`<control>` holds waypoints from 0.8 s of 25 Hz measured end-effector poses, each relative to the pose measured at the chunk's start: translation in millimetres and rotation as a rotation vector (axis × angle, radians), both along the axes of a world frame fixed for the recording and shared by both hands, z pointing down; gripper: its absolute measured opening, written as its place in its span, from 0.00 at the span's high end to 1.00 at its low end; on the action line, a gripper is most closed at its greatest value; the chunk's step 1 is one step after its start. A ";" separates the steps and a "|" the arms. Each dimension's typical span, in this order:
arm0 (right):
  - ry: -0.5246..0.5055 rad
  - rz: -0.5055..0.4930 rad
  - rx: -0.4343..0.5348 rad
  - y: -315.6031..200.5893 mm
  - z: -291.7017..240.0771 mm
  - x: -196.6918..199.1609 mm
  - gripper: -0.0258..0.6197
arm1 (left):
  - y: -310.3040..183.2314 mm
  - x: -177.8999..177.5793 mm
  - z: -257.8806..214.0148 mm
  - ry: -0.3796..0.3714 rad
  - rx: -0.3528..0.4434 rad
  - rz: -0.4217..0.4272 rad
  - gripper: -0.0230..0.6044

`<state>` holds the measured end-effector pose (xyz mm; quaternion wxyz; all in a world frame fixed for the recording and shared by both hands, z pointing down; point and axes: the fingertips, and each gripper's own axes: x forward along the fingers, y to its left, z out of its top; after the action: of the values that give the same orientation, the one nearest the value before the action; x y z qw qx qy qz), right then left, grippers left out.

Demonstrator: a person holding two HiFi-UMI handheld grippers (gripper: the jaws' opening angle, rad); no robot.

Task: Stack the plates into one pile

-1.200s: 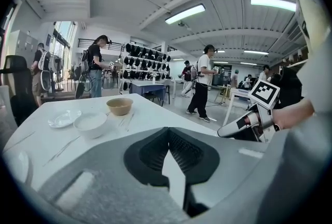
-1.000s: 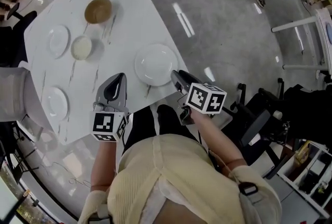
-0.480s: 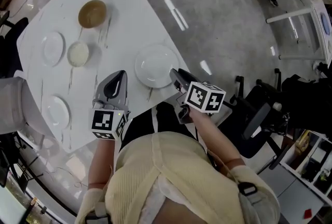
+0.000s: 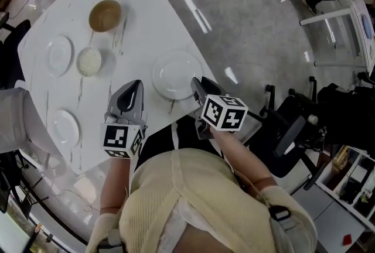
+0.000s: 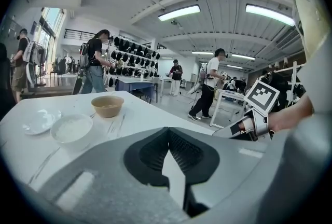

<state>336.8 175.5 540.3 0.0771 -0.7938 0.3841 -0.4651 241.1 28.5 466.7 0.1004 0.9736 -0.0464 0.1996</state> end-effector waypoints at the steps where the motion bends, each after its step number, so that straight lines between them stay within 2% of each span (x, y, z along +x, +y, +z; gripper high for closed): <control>1: 0.017 0.001 -0.016 0.7 0.6 0.5 0.78 | -1.0 -0.8 -0.1 0.000 0.000 -0.004 0.96; 9: 0.081 0.011 -0.070 3.4 2.4 1.3 0.82 | -7.0 -8.5 1.6 -0.006 -0.004 -0.027 0.96; 20: 0.028 0.030 -0.021 7.2 0.9 0.9 0.85 | -6.9 -16.9 -4.4 0.010 0.000 -0.064 0.96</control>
<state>337.8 182.7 541.2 0.0702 -0.8066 0.3684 -0.4569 224.2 21.7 462.3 0.1072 0.9726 -0.0772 0.1916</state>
